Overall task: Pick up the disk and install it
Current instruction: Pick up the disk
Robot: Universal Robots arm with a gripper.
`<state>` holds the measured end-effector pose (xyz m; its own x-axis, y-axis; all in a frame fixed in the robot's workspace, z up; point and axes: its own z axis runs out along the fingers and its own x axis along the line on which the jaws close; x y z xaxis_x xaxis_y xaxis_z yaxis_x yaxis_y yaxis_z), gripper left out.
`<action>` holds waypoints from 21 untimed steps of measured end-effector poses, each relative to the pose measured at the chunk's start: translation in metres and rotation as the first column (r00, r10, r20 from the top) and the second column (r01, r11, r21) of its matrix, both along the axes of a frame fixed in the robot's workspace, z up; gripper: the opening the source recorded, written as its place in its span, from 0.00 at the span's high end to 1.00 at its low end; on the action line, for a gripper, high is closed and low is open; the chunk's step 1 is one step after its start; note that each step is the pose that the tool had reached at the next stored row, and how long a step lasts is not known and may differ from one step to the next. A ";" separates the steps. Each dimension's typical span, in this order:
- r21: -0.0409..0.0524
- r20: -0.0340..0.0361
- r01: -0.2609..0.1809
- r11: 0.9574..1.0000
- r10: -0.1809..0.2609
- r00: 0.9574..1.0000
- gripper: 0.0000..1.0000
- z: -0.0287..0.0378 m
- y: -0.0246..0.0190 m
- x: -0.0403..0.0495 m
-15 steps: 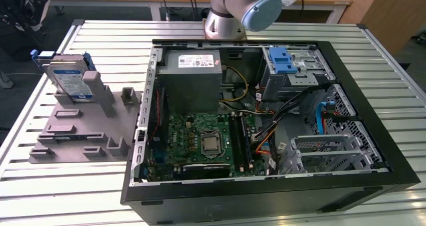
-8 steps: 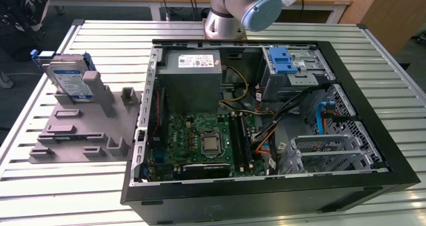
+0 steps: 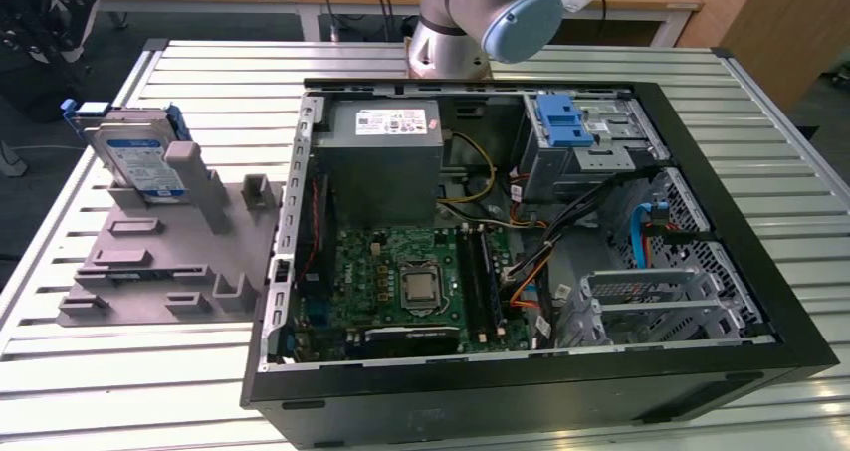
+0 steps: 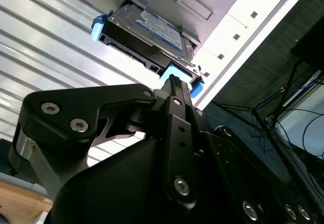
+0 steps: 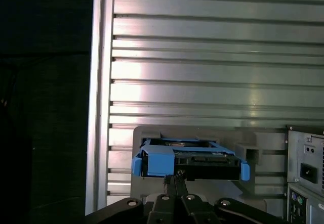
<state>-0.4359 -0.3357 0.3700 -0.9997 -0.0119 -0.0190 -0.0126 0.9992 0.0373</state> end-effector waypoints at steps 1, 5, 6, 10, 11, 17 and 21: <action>0.000 0.000 0.000 1.000 0.000 1.000 0.89 0.0000 0.0000 0.0000; 0.000 0.000 0.000 1.000 0.000 1.000 0.89 0.0000 0.0000 0.0000; 0.000 0.000 -0.001 1.000 0.001 1.000 0.89 0.0000 0.0000 0.0000; 0.000 0.000 -0.008 1.000 0.008 1.000 0.89 0.0000 0.0000 0.0000; 0.000 0.000 -0.011 1.000 0.011 1.000 0.89 0.0000 0.0000 0.0000; 0.000 0.000 -0.033 0.999 0.033 0.999 0.89 0.0000 0.0000 0.0000; 0.000 0.000 -0.045 0.999 0.045 0.999 0.89 0.0000 0.0000 0.0000</action>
